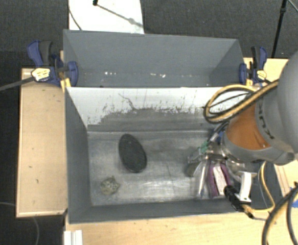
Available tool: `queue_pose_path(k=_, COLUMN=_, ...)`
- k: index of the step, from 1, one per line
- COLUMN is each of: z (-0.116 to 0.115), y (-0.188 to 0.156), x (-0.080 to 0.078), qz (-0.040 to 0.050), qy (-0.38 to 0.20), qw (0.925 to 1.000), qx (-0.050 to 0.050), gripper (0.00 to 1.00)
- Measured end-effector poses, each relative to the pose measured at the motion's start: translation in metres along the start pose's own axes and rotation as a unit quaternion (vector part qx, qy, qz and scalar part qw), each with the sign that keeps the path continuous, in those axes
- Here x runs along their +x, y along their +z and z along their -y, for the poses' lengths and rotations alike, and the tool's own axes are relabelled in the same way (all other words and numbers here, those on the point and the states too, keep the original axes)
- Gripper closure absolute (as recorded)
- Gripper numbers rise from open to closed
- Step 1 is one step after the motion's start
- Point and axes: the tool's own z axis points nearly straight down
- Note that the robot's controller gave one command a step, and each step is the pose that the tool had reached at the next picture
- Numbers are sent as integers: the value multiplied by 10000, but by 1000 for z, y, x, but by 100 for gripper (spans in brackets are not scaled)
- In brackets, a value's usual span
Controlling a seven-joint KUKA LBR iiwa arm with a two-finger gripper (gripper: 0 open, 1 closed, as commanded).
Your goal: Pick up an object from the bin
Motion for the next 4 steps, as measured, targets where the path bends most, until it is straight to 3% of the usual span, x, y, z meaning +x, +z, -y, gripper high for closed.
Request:
queue_pose_path(k=1, z=6, y=-2, x=-22, qz=-10, qy=-770, qw=9970, qx=-52, gripper=0)
queue_pose_path(k=2, z=6, y=-3, x=-22, qz=-5, qy=-782, qw=9969, qx=-55, gripper=100)
queue_pose_path(k=3, z=-4, y=-36, x=-21, qz=15, qy=-808, qw=9967, qx=32, gripper=100)
queue_pose_path(k=4, z=-7, y=-45, x=-19, qz=-15, qy=-839, qw=9964, qx=149, gripper=100)
